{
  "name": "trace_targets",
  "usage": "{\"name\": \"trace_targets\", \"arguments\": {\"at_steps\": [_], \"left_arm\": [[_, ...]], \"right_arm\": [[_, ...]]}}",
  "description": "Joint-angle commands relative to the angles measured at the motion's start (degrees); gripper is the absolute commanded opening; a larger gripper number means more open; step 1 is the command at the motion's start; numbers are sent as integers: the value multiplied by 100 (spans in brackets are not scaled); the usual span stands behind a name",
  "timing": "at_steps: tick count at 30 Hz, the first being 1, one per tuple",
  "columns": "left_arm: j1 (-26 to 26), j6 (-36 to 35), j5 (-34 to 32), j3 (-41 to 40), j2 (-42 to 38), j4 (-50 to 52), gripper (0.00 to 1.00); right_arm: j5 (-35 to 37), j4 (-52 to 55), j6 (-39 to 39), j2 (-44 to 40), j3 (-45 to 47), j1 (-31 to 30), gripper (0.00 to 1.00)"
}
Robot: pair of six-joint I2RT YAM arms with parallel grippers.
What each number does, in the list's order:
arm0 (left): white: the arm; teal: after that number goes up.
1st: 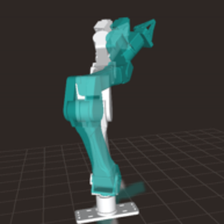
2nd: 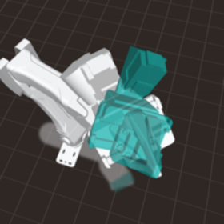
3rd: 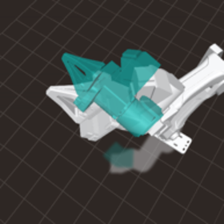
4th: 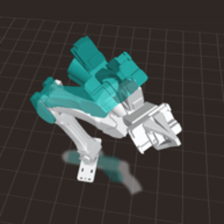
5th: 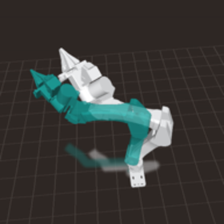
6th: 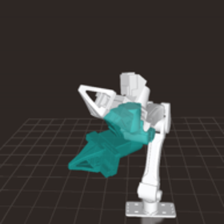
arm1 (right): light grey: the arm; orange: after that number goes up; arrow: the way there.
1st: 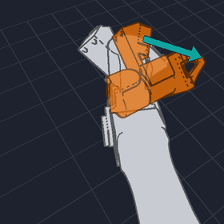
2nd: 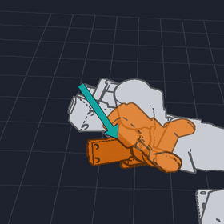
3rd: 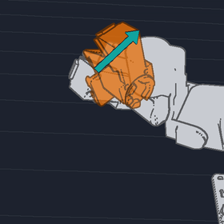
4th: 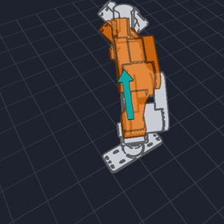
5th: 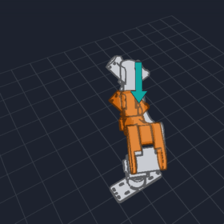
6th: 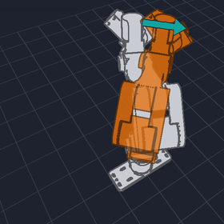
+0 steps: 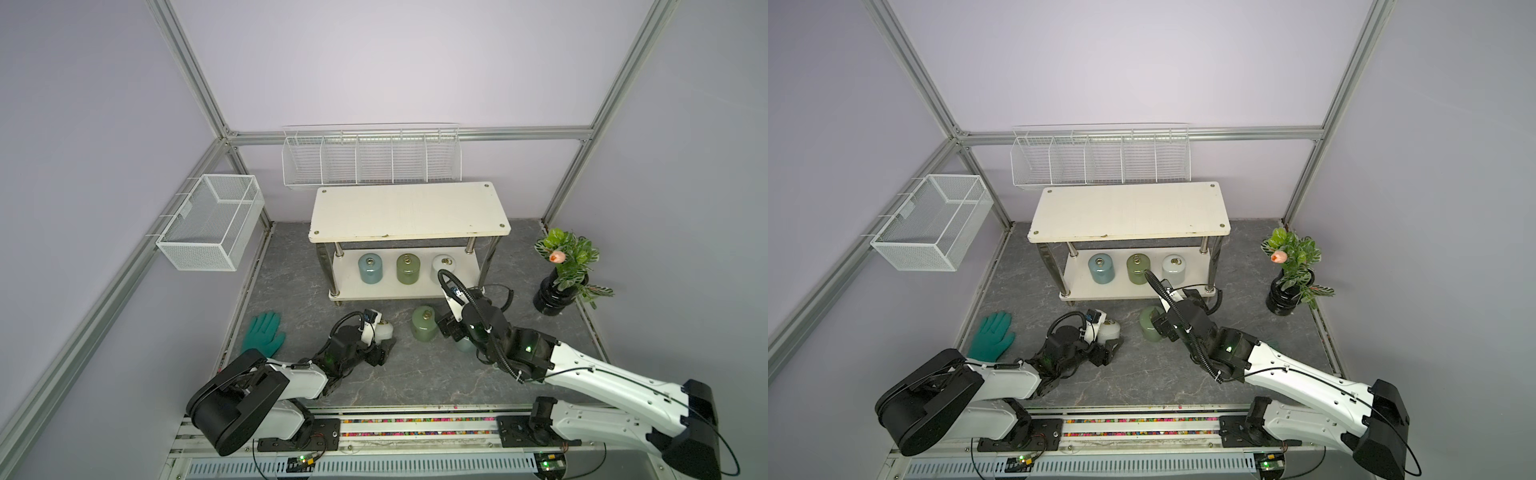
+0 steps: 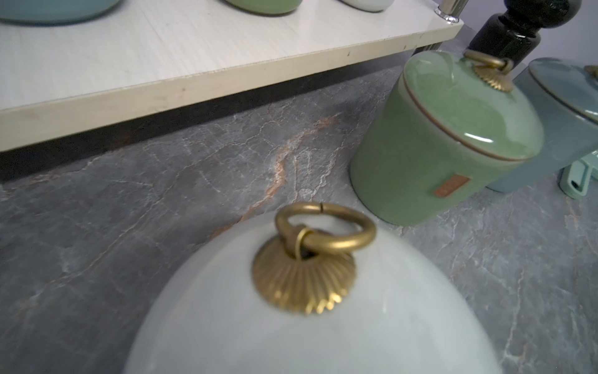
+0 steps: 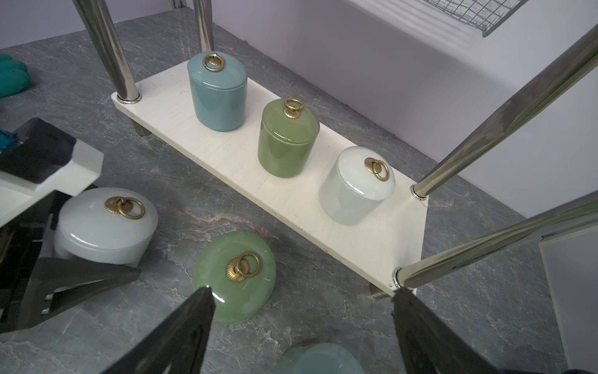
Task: Remove the tea canisters from the shelf
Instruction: Place the tea canister at the center of the board.
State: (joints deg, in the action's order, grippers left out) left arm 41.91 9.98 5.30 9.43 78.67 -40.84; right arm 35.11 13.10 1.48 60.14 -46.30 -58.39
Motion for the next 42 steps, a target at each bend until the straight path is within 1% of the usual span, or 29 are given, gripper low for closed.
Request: {"name": "trace_targets", "arguments": {"at_steps": [1, 3, 4, 5, 17, 21, 24, 31, 35, 42], "left_arm": [[160, 101, -193, 147, 68, -191, 57], [286, 104, -346, 149, 78, 98, 57], [355, 110, -458, 331, 76, 257, 57], [392, 153, -524, 349, 69, 357, 57], [447, 776, -793, 262, -373, 1426, 57], [606, 926, -936, 315, -352, 1697, 57], [752, 1009, -999, 437, -149, 1907, 57], [1251, 1264, -1339, 762, 705, 2231, 57], [1381, 1366, -1373, 929, 1146, 2317, 58], [1553, 1573, -1603, 1059, 1361, 2634, 58]], "right_arm": [[110, -26, -40, 3, -116, -47, 89], [116, -56, -43, -43, -77, -49, 89], [119, -82, -51, -82, -40, -54, 89], [126, -120, -47, -119, 4, -57, 89], [215, -418, -19, -759, 520, -53, 89], [241, -488, -49, -907, 631, -52, 89], [242, -518, -101, -907, 658, -54, 89], [292, -663, -201, -860, 723, -52, 89], [338, -704, -240, -827, 738, -53, 89], [421, -730, -262, -829, 763, -57, 89]]}}
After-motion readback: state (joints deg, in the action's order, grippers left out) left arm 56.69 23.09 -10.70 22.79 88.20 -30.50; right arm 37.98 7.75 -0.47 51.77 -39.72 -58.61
